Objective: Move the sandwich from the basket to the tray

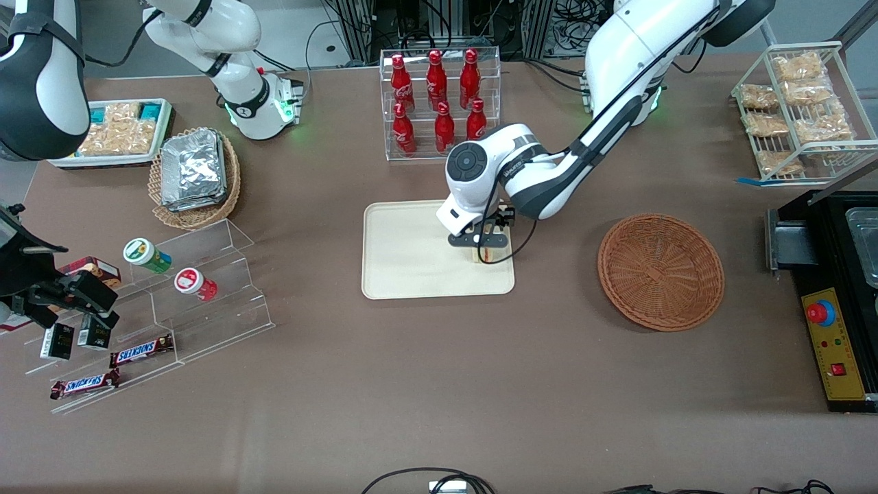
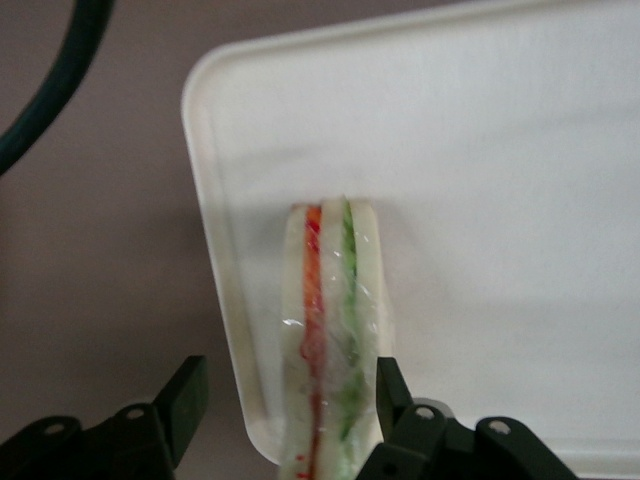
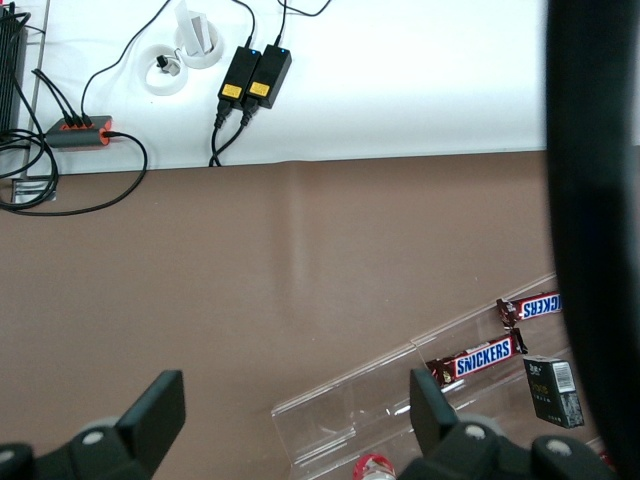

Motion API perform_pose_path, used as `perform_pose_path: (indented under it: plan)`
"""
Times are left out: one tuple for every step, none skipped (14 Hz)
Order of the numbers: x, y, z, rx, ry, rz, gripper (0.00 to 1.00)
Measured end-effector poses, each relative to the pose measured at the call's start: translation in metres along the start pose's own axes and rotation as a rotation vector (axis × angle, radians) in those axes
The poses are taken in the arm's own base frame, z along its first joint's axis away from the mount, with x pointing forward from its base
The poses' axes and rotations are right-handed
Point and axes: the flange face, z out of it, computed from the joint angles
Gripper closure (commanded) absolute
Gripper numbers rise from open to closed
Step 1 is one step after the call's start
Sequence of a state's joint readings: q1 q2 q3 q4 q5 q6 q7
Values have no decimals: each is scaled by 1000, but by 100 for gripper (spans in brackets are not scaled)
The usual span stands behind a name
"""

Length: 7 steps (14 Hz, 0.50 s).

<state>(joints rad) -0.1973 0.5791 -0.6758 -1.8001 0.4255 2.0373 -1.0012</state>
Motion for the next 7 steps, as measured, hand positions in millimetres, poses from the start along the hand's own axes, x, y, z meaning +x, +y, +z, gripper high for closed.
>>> perform_pose_path:
  plan:
    - [12, -6, -12, -8, 2, -26, 25]
    - [22, -12, -22, -16, 2, -51, 25]
    - [31, -19, -30, -20, 2, -72, 25]
    - [39, -26, -37, -18, -1, -91, 25]
    - [46, -32, -44, -17, -3, -107, 25]
    - [53, -38, -52, -20, -8, -127, 25]
    - [62, -47, -61, -30, -11, -153, 25]
